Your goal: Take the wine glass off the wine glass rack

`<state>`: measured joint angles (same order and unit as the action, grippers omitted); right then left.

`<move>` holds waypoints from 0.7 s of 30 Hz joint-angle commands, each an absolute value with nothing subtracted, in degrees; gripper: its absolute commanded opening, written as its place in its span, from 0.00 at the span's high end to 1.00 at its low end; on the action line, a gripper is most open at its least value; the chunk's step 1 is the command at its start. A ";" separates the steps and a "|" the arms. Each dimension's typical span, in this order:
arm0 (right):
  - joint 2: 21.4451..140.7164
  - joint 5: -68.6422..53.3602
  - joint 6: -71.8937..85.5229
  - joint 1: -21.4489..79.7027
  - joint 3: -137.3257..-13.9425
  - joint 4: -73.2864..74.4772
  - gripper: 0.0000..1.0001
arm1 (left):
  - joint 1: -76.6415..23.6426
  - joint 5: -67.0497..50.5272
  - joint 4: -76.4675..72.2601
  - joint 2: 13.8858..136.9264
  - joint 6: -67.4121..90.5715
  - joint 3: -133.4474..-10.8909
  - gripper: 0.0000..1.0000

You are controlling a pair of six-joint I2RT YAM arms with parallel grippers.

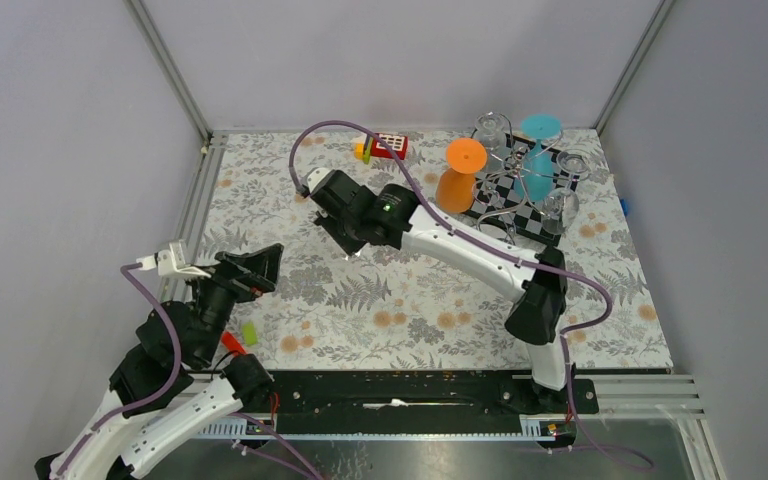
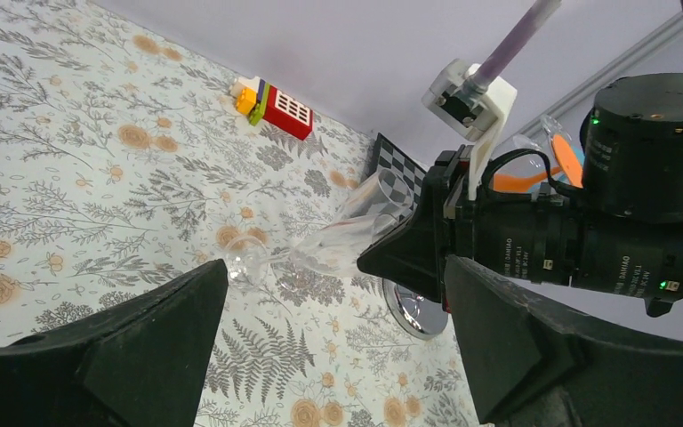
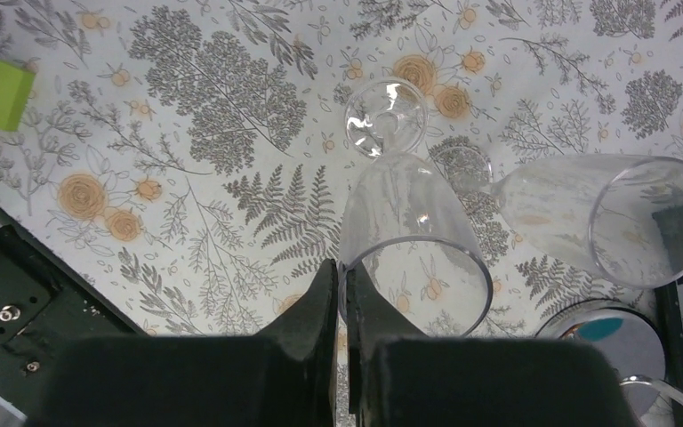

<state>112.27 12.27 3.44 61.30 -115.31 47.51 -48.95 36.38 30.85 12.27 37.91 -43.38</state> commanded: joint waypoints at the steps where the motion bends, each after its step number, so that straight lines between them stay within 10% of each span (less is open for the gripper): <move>1: 114.71 16.43 2.81 61.77 -122.87 54.08 1.00 | -49.12 39.53 30.50 11.05 36.87 -43.61 0.01; 21: 125.11 12.81 3.59 60.73 -138.56 63.01 0.97 | -49.12 40.65 32.89 9.02 37.34 -42.72 0.01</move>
